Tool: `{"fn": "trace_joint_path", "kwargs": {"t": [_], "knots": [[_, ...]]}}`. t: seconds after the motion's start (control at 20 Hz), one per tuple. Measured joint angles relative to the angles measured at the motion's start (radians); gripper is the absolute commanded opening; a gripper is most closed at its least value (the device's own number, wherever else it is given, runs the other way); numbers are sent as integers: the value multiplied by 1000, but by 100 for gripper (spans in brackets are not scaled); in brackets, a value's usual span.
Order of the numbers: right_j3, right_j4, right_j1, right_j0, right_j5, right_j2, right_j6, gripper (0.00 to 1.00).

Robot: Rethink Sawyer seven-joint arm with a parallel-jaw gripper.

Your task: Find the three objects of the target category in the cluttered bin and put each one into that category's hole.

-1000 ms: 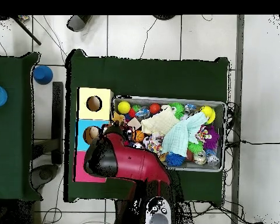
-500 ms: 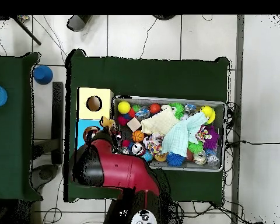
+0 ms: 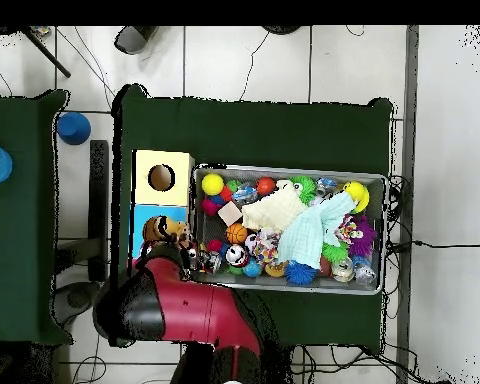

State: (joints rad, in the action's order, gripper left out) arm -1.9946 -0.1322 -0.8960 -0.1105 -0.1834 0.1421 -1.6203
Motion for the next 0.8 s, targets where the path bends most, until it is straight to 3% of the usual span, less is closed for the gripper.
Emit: {"fn": "trace_joint_path", "kwargs": {"t": [0.8], "knots": [[-115,0,15,-2,1,0,0,0]]}}
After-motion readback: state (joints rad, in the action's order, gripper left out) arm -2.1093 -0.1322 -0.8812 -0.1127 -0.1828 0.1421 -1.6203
